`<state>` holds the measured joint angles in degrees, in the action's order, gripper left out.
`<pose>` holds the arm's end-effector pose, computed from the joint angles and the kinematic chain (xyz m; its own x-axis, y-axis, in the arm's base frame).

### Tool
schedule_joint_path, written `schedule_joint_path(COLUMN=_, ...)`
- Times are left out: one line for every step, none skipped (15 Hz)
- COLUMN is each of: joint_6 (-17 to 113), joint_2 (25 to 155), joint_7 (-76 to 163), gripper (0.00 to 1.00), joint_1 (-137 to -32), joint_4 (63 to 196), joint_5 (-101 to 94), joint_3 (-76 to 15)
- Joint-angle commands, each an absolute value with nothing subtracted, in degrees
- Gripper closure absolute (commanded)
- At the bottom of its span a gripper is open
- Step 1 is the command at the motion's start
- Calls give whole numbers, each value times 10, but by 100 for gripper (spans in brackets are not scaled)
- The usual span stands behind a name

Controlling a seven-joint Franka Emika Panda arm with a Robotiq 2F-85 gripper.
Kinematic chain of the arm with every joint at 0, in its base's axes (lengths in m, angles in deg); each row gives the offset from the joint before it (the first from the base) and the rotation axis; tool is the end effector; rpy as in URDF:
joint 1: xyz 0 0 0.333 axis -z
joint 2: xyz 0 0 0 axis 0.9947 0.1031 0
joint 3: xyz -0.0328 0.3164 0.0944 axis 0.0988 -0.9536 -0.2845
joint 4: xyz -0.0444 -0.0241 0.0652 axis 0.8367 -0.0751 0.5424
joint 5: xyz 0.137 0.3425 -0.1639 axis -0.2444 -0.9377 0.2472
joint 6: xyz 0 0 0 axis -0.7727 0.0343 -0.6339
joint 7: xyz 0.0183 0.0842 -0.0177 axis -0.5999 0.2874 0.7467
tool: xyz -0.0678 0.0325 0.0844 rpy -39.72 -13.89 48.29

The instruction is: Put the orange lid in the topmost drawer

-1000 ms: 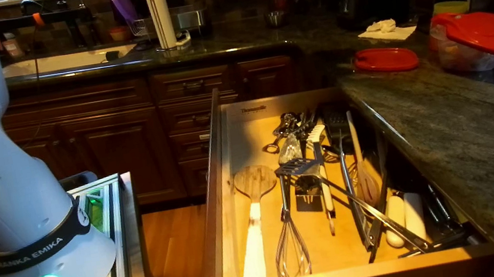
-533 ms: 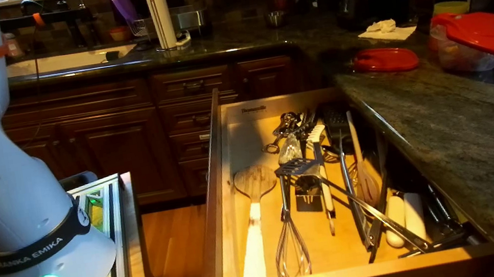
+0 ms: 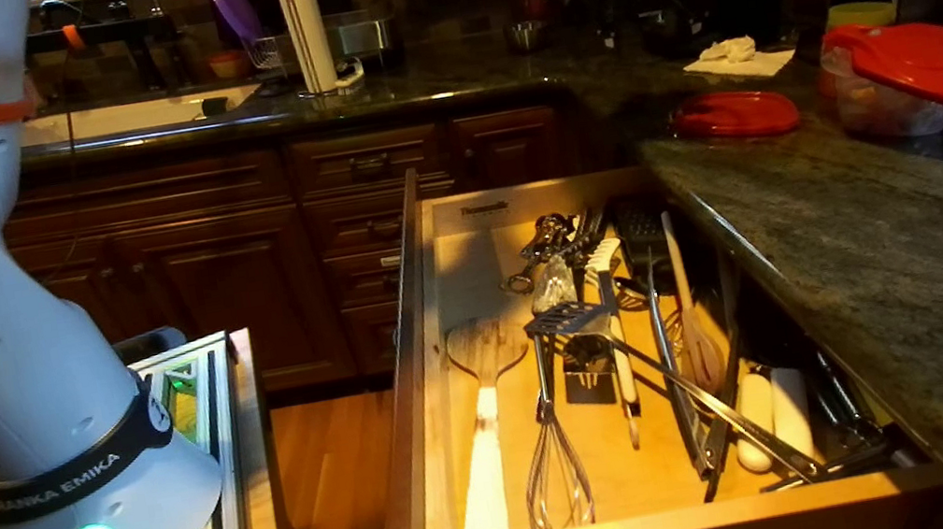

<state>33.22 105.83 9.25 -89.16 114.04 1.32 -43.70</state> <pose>0.7379 0.1532 0.4233 0.6897 0.7113 0.1357 0.6989 -0.7029 0.1323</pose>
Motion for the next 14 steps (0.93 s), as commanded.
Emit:
schedule_joint_path(joint_6=317, joint_2=1118, joint_7=65, gripper=0, joint_1=-894, joint_4=1079, joint_5=17, joint_3=-434)
schedule_joint_path(joint_6=316, joint_2=1128, joint_7=60, gripper=0, joint_1=-894, joint_4=1070, joint_5=16, joint_3=-434)
schedule_joint_path(joint_6=315, joint_2=1139, joint_7=54, gripper=0, joint_1=-892, joint_4=1060, joint_5=13, joint_3=-436)
schedule_joint_path(joint_6=313, joint_2=1149, joint_7=48, gripper=0, joint_1=-893, joint_4=1051, joint_5=16, joint_3=-434)
schedule_joint_path(joint_6=312, joint_2=1158, joint_7=43, gripper=0, joint_1=-893, joint_4=1042, joint_5=14, joint_3=-435)
schedule_joint_path(joint_6=309, joint_2=1165, joint_7=38, gripper=0, joint_1=-893, joint_4=1034, joint_5=13, joint_3=-436)
schedule_joint_path(joint_6=308, joint_2=1173, joint_7=33, gripper=0, joint_1=-892, joint_4=1026, joint_5=10, joint_3=-437)
schedule_joint_path(joint_6=305, joint_2=1179, joint_7=26, gripper=0, joint_1=-892, joint_4=1019, joint_5=10, joint_3=-437)
schedule_joint_path(joint_6=301, joint_2=1186, joint_7=21, gripper=0, joint_1=-891, joint_4=1012, joint_5=7, joint_3=-439)
schedule_joint_path(joint_6=299, joint_2=1192, joint_7=17, gripper=1, joint_1=-891, joint_4=1006, joint_5=6, joint_3=-439)
schedule_joint_path(joint_6=293, joint_2=1197, joint_7=13, gripper=7, joint_1=-890, joint_4=1000, joint_5=3, joint_3=-439)
schedule_joint_path(joint_6=288, joint_2=1202, joint_7=8, gripper=19, joint_1=-890, joint_4=995, joint_5=2, joint_3=-440)
schedule_joint_path(joint_6=281, joint_2=1206, joint_7=4, gripper=30, joint_1=-891, joint_4=989, joint_5=1, joint_3=-440)
schedule_joint_path(joint_6=273, joint_2=1210, joint_7=0, gripper=38, joint_1=-891, joint_4=985, joint_5=0, joint_3=-440)
